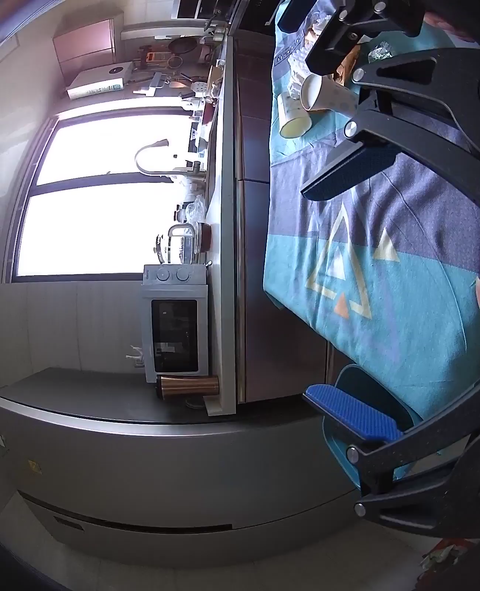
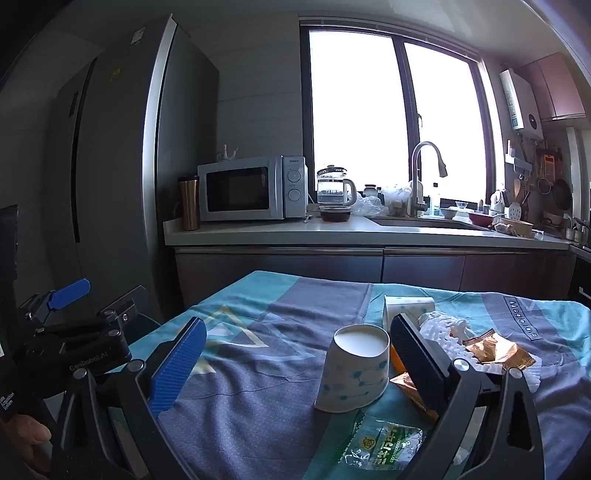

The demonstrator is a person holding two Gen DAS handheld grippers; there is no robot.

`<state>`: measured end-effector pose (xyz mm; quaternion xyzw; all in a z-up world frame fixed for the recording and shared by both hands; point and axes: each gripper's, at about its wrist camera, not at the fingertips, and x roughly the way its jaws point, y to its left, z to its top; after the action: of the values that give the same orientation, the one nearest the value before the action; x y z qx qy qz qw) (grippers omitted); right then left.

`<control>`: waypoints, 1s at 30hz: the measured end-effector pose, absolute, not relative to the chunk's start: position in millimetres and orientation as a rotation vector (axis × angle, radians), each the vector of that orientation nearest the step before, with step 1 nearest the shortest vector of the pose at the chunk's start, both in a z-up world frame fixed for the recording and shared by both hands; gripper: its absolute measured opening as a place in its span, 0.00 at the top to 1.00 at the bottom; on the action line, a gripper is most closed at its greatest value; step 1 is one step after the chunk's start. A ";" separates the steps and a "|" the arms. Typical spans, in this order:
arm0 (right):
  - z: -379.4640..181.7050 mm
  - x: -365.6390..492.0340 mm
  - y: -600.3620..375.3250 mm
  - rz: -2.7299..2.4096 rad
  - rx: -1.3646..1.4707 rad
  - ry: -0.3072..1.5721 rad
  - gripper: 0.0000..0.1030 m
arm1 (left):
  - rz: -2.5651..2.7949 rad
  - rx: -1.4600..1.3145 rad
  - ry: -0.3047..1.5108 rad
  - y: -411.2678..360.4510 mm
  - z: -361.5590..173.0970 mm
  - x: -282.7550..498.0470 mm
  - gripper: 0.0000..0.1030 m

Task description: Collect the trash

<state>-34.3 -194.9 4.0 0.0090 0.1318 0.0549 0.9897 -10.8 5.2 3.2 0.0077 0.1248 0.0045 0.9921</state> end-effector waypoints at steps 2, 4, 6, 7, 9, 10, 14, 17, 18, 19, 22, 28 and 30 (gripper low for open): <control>3.3 -34.0 -194.2 0.111 0.016 0.266 0.06 | 0.010 0.011 0.253 5.7 3.3 -10.7 0.04; 2.9 -34.7 -194.6 0.115 0.014 0.265 0.06 | 0.010 0.005 0.258 6.3 3.3 -9.5 0.04; 2.2 -33.9 -193.4 0.115 0.011 0.269 0.06 | 0.011 0.004 0.257 6.1 3.2 -9.5 0.04; 2.5 -35.0 -195.0 0.116 0.012 0.267 0.06 | 0.010 0.002 0.257 6.4 3.5 -9.2 0.04; 2.6 -34.8 -195.1 0.118 0.011 0.270 0.06 | 0.012 0.003 0.253 6.6 3.7 -9.4 0.04; 2.3 -34.7 -195.9 0.118 0.012 0.269 0.06 | 0.013 0.003 0.251 6.5 3.8 -9.5 0.04; 2.5 -34.7 -195.2 0.119 0.011 0.269 0.06 | 0.015 0.001 0.245 6.1 2.7 -12.0 0.04; 2.7 -34.6 -194.6 0.118 0.012 0.269 0.06 | 0.015 0.002 0.242 5.1 2.8 -12.9 0.04; 2.7 -34.7 -194.6 0.119 0.012 0.268 0.06 | 0.016 0.002 0.241 4.8 3.0 -13.4 0.04; 2.5 -35.1 -194.7 0.118 0.012 0.268 0.06 | 0.016 0.002 0.239 4.7 3.3 -13.7 0.04; 2.7 -35.1 -194.4 0.118 0.011 0.268 0.06 | 0.015 0.001 0.238 4.9 3.6 -13.6 0.04; 3.5 -35.6 -194.0 0.117 0.011 0.268 0.06 | 0.015 0.000 0.238 5.0 3.9 -13.7 0.04; 3.9 -35.7 -193.8 0.116 0.011 0.266 0.06 | 0.014 0.002 0.239 4.7 3.5 -13.9 0.04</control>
<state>-35.7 -193.8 3.9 0.0054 0.1326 0.0578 0.9895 -13.9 4.7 3.5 0.0008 0.1192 0.0070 0.9928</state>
